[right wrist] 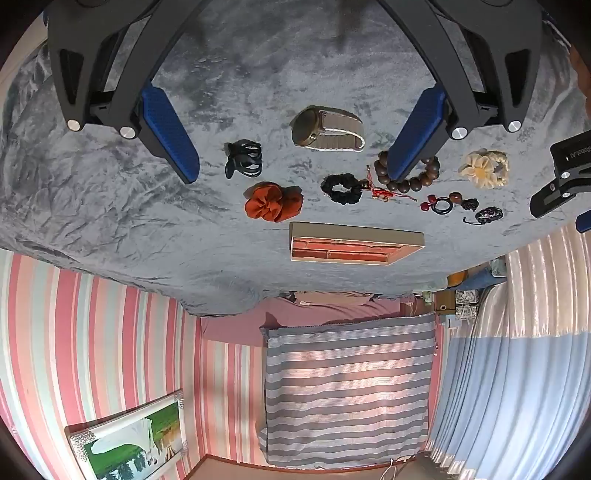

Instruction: Organize jewelry

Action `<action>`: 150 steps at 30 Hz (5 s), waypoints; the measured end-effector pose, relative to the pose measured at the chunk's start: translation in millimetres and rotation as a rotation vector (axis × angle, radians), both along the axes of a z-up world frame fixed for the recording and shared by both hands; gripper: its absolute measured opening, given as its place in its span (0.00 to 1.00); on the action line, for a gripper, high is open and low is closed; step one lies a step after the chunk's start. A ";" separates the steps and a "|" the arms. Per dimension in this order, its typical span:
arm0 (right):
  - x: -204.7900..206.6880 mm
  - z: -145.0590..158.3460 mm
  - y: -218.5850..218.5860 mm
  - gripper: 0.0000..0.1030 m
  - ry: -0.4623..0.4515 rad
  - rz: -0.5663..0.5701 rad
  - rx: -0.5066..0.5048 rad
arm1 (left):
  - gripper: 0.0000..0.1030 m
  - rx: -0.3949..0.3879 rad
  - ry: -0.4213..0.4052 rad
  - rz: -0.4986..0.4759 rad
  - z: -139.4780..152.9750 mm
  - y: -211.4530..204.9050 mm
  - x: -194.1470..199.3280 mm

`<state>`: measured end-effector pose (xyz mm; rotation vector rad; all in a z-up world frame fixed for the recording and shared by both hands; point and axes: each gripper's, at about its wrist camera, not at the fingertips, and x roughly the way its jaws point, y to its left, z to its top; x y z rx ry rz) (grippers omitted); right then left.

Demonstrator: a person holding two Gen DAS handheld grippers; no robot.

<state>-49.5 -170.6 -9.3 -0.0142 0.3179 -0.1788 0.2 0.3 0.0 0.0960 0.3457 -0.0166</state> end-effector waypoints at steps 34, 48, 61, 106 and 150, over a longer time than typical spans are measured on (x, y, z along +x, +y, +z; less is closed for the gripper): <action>0.4 -3.3 -3.8 0.96 0.003 -0.016 0.001 | 0.96 -0.001 0.004 -0.006 4.8 1.3 -1.3; 2.4 -1.7 -1.7 0.96 0.007 -0.024 0.000 | 0.96 -0.003 0.002 -0.005 2.6 0.8 0.0; 2.9 -2.9 -2.0 0.96 0.010 -0.027 -0.002 | 0.96 -0.003 0.004 -0.007 2.6 -1.2 1.4; 13.9 -17.3 -0.9 0.96 0.043 -0.028 0.009 | 0.96 -0.004 0.037 -0.030 -5.7 -3.6 9.0; 134.0 -79.8 -23.9 0.50 0.558 -0.033 0.193 | 0.72 -0.042 0.521 -0.024 -82.7 64.4 153.9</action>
